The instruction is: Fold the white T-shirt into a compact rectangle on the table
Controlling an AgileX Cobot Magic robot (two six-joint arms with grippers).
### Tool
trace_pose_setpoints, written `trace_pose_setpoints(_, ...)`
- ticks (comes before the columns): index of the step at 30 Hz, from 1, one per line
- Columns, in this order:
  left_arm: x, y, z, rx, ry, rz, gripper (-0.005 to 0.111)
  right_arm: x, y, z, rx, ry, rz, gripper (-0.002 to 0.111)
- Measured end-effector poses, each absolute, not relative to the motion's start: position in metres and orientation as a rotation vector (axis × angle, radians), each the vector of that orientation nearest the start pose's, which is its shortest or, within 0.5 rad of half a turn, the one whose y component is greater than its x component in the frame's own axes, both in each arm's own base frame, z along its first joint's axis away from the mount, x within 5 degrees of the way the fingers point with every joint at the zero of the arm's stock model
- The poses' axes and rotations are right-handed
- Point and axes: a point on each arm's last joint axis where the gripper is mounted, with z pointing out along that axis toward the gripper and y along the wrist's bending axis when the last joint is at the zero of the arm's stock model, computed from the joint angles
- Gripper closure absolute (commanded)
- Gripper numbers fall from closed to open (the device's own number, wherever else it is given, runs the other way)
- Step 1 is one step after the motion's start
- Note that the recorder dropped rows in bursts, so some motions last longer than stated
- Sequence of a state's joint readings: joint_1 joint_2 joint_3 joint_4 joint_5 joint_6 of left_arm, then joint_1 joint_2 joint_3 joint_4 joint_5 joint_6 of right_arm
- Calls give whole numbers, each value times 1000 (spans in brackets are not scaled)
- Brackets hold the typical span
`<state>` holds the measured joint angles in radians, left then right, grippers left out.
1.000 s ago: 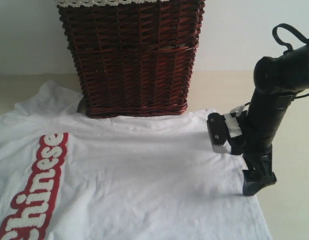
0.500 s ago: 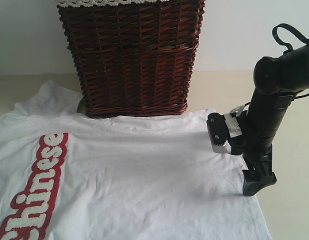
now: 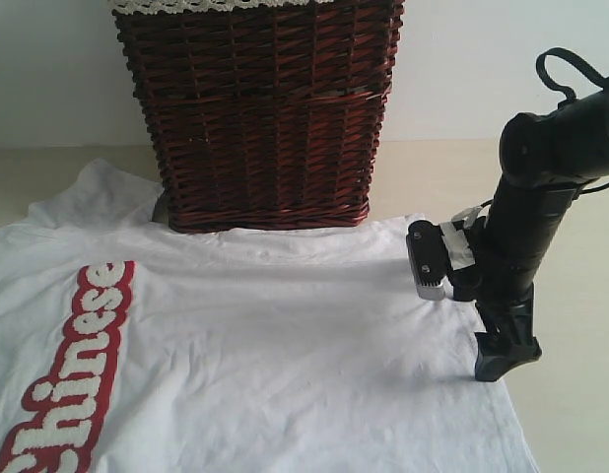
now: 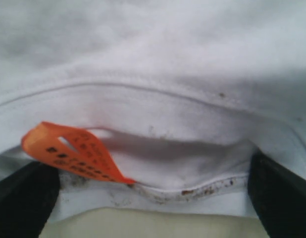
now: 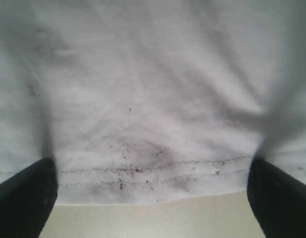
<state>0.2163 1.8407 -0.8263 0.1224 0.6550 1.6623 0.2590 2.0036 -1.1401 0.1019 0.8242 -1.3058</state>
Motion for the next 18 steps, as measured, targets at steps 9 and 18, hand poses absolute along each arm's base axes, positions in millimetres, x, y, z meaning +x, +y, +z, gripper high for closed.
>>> trace_pose_setpoints(9,272,67,107,2237,2299,55,3,333,95,112,-2122,2288,111,65)
trace_pose_setpoints(18,272,67,107,2237,2299,55,3,330,95,112,-2133,2307,143,108)
